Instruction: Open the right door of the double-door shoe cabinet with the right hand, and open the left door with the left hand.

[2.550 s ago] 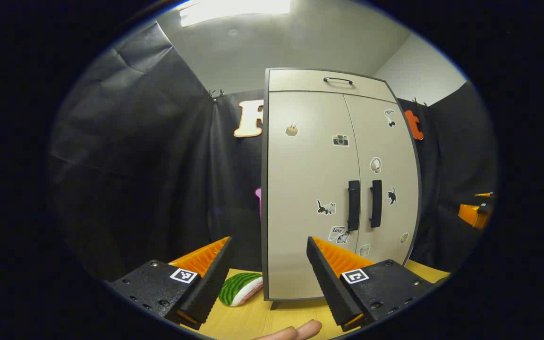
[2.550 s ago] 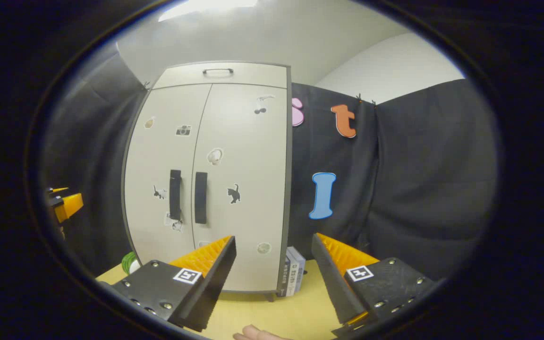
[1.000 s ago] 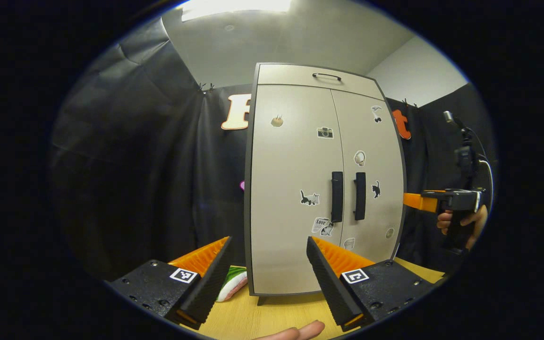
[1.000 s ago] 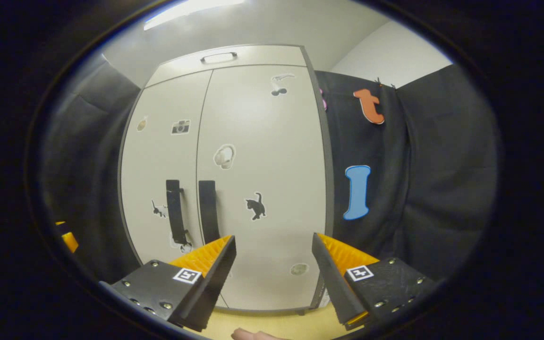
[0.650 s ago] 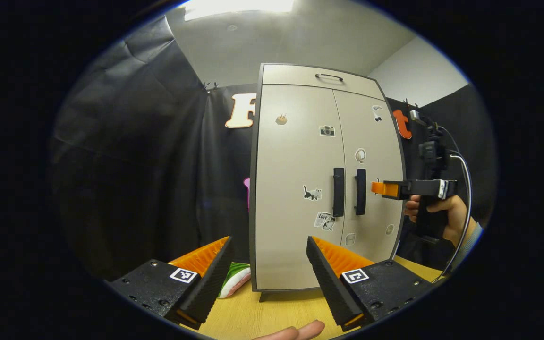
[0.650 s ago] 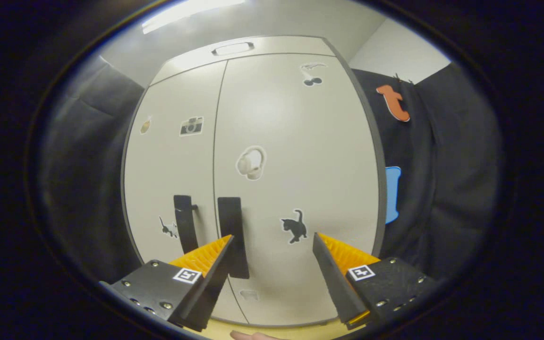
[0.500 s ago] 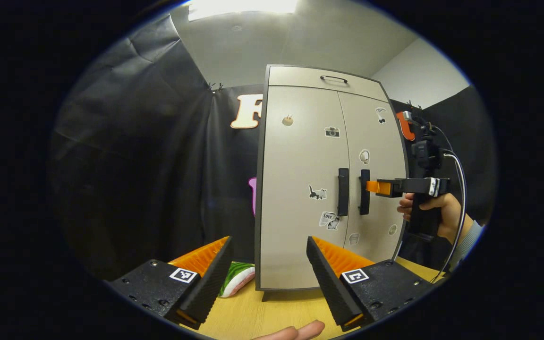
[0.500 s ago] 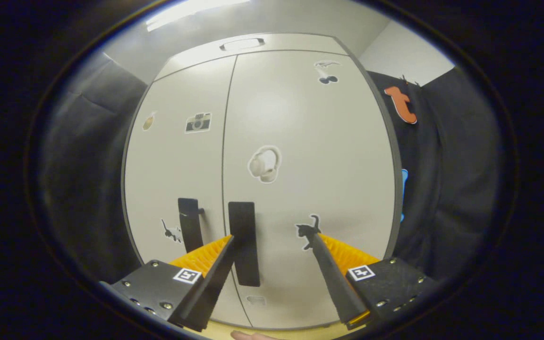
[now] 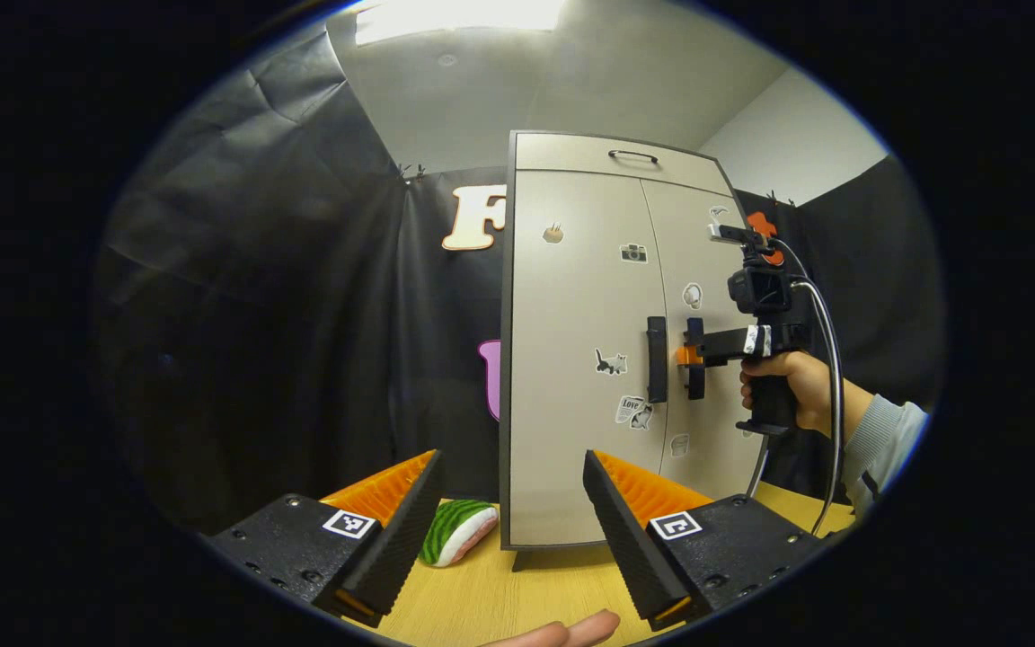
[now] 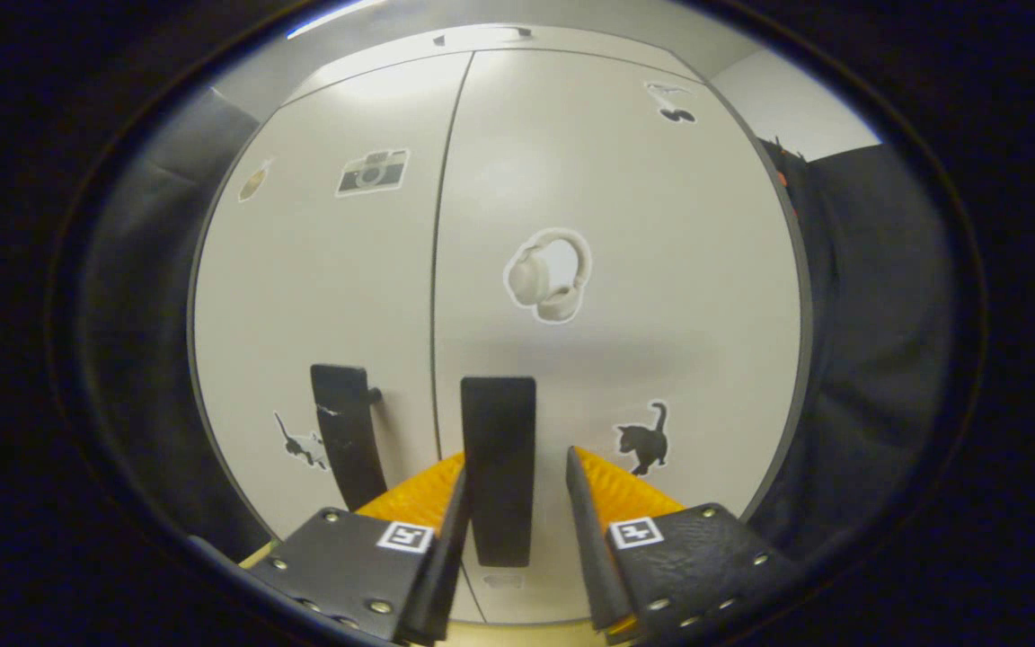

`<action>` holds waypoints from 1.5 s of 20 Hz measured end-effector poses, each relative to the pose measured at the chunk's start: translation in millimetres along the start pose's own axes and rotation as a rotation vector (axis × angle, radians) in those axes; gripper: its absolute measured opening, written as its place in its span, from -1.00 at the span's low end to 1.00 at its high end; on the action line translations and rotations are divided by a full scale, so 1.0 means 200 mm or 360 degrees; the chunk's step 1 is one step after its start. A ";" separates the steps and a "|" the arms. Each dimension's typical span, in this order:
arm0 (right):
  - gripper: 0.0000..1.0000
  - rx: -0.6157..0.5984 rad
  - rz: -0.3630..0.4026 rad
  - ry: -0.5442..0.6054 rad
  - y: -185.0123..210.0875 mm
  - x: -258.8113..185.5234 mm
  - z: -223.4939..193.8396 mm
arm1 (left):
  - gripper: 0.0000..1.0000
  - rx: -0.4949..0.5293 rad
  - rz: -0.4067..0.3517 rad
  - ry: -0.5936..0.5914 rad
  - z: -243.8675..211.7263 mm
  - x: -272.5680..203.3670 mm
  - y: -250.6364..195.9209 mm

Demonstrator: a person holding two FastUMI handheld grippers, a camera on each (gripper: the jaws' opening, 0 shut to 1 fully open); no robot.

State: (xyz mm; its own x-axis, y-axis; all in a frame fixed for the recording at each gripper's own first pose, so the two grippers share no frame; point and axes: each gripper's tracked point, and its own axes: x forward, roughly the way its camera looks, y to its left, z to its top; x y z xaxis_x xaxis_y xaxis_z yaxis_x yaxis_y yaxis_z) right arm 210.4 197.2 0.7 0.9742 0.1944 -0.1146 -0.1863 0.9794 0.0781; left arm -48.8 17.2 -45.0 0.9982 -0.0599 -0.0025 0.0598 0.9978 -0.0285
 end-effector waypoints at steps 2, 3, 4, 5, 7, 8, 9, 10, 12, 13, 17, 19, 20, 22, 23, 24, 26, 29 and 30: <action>-0.45 0.0019 -0.0044 0.0024 -0.01 -0.01 -0.01 | 0.90 -0.0008 -0.0021 0.0011 -0.02 -0.01 -0.01; -0.65 0.0042 -0.0034 0.0039 -0.01 0.01 -0.01 | 0.90 -0.0007 -0.0021 0.0016 -0.02 -0.01 0.00; -0.64 0.0042 -0.0019 0.0056 -0.01 0.00 -0.01 | 0.90 -0.0002 -0.0014 0.0018 -0.03 -0.01 0.01; -0.65 0.0036 -0.0007 0.0056 -0.01 0.00 -0.01 | 0.90 0.0005 -0.0004 0.0019 -0.03 -0.01 0.02; -0.65 0.0020 -0.0007 0.0055 -0.01 -0.01 -0.01 | 0.90 0.0015 0.0014 0.0012 -0.02 -0.02 0.04; -0.65 0.0023 -0.0012 0.0059 -0.01 -0.02 -0.01 | 0.91 0.0012 0.0020 0.0000 -0.01 -0.02 0.04; -0.64 0.0012 -0.0007 0.0059 -0.01 -0.02 -0.01 | 0.91 0.0009 0.0023 -0.0008 -0.01 -0.02 0.05; -0.64 0.0013 0.0007 0.0060 -0.01 -0.03 -0.01 | 0.90 0.0010 0.0027 -0.0011 -0.01 -0.02 0.05; -0.65 0.0043 0.0050 0.0072 -0.01 -0.07 -0.01 | 0.90 0.0002 0.0038 -0.0016 -0.01 -0.04 0.06; -0.65 0.0049 0.0071 0.0080 -0.01 -0.09 0.00 | 0.90 -0.0007 0.0029 -0.0019 -0.01 -0.04 0.05; -0.65 0.0012 0.0156 0.0085 -0.02 -0.12 0.01 | 0.90 -0.0018 -0.0002 -0.0003 -0.03 -0.07 0.01; -0.65 0.0043 0.0190 0.0084 -0.03 -0.15 0.01 | 0.90 0.0000 0.0012 0.0018 -0.05 -0.08 0.00; -0.65 0.0020 0.0203 0.0082 -0.04 -0.16 0.01 | 0.90 0.0006 0.0013 0.0040 -0.07 -0.08 -0.01; -0.65 -0.0006 0.0228 0.0086 -0.05 -0.18 0.01 | 0.91 0.0007 -0.0018 0.0051 -0.07 -0.10 -0.05; -0.65 -0.0005 0.0242 0.0092 -0.05 -0.19 0.01 | 0.91 0.0017 -0.0024 0.0039 -0.06 -0.11 -0.07; -0.65 -0.0007 0.0259 0.0095 -0.06 -0.20 0.01 | 0.90 0.0030 -0.0029 0.0030 -0.05 -0.11 -0.09; -0.65 -0.0027 0.0265 0.0094 -0.08 -0.23 0.02 | 0.90 0.0046 -0.0047 0.0024 -0.05 -0.14 -0.13; -0.65 -0.0046 0.0268 0.0096 -0.11 -0.26 0.02 | 0.83 0.0043 -0.0075 0.0009 -0.02 -0.18 -0.19; -0.65 -0.0042 0.0277 0.0096 -0.12 -0.28 0.02 | 0.91 0.0040 -0.0083 0.0004 -0.01 -0.19 -0.20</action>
State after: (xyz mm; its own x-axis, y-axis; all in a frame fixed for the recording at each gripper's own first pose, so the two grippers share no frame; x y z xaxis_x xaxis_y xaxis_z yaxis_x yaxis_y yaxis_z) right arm 161.7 162.8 9.2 0.9178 0.3630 -0.1610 -0.3552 0.9317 0.0758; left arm -89.7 -20.8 -46.0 0.9937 -0.1119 -0.0039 0.1119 0.9937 -0.0037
